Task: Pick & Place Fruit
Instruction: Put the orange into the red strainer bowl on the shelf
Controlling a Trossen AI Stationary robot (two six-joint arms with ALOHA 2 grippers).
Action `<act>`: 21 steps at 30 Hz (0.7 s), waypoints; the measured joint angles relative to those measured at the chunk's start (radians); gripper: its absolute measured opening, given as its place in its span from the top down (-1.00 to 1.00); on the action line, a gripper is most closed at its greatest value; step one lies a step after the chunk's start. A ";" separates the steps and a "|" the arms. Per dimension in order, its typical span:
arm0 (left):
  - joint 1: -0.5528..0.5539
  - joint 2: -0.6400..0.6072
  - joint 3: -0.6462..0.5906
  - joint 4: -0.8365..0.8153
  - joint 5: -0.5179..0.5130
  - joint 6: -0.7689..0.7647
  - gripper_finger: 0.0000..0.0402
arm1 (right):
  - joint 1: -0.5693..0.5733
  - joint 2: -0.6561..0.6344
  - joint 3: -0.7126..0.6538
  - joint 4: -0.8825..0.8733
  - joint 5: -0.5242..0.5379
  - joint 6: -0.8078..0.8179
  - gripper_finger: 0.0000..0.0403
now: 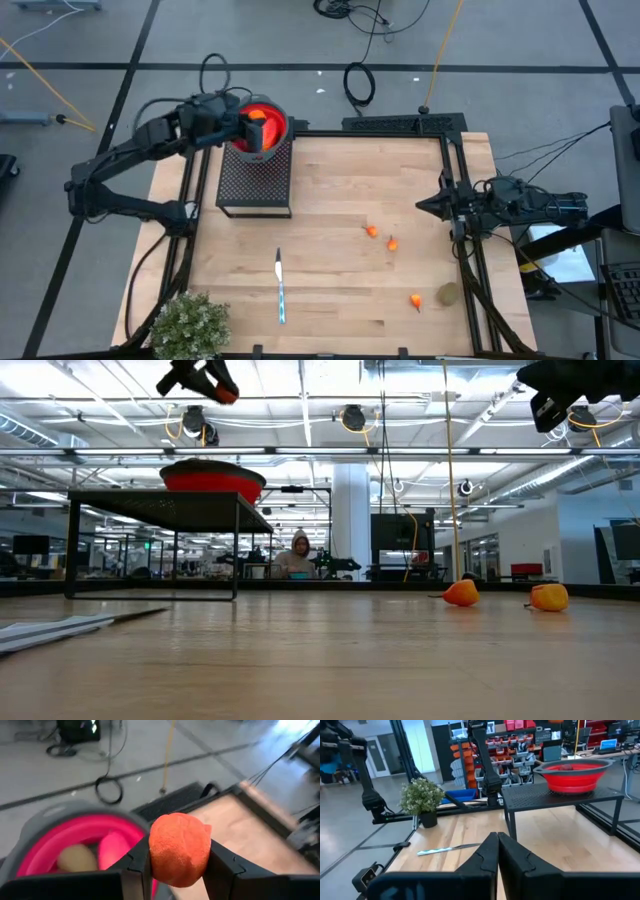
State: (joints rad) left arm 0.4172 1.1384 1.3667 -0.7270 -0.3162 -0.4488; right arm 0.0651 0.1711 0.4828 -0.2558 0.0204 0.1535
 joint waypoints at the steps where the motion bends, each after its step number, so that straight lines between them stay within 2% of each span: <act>1: 0.011 0.009 -0.001 -0.015 0.001 0.000 0.40 | 0.000 0.000 0.000 0.000 0.000 0.000 1.00; 21: 0.254 0.199 -0.002 -0.154 0.101 0.056 0.40 | 0.000 0.000 0.000 -0.003 0.002 0.000 1.00</act>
State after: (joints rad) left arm 0.6712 1.3371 1.3651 -0.8806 -0.2148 -0.3924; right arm 0.0654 0.1711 0.4828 -0.2592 0.0219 0.1535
